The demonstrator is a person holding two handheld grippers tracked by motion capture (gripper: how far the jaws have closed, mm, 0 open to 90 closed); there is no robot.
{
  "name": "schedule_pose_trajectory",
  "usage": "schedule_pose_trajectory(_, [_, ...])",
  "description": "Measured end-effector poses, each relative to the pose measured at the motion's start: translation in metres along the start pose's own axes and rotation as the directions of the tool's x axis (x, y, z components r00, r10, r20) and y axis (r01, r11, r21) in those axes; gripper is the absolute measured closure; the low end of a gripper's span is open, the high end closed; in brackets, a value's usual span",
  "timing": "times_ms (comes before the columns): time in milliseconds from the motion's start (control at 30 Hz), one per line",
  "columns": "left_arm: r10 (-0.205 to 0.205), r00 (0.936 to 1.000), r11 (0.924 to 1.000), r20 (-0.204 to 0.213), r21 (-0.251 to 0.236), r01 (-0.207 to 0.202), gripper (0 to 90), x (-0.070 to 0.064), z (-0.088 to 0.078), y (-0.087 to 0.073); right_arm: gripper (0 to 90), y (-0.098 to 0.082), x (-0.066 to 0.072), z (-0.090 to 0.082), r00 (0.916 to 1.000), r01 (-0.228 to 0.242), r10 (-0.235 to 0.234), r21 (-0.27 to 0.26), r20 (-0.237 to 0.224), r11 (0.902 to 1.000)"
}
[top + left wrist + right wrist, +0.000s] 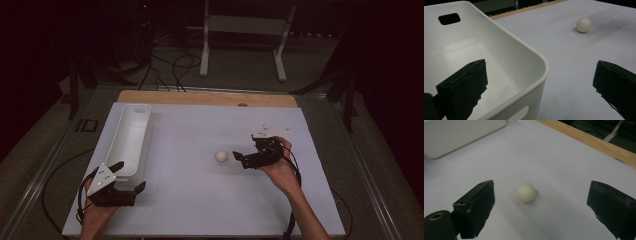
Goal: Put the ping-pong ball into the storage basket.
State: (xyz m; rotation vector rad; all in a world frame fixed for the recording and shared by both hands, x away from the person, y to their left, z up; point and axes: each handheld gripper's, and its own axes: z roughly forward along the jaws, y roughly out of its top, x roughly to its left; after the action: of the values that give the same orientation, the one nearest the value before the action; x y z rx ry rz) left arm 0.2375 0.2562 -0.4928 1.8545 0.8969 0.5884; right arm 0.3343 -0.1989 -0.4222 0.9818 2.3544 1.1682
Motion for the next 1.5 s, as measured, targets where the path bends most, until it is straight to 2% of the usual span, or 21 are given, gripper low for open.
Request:
schedule_pose_trajectory(400, [0.001,1.0000,1.0000,0.000,0.001,-0.001,0.1,0.000,0.000,0.000,7.3,0.002,0.001,0.009,0.9999,-0.005,0.006,0.027,-0.014,0.9996])
schedule_pose_trajectory(1500, [0.001,1.0000,1.0000,0.003,0.001,-0.001,0.1,0.001,0.000,0.000,7.4,0.017,0.009,0.032,0.9988,0.018,-0.015,0.077,-0.046,0.9969])
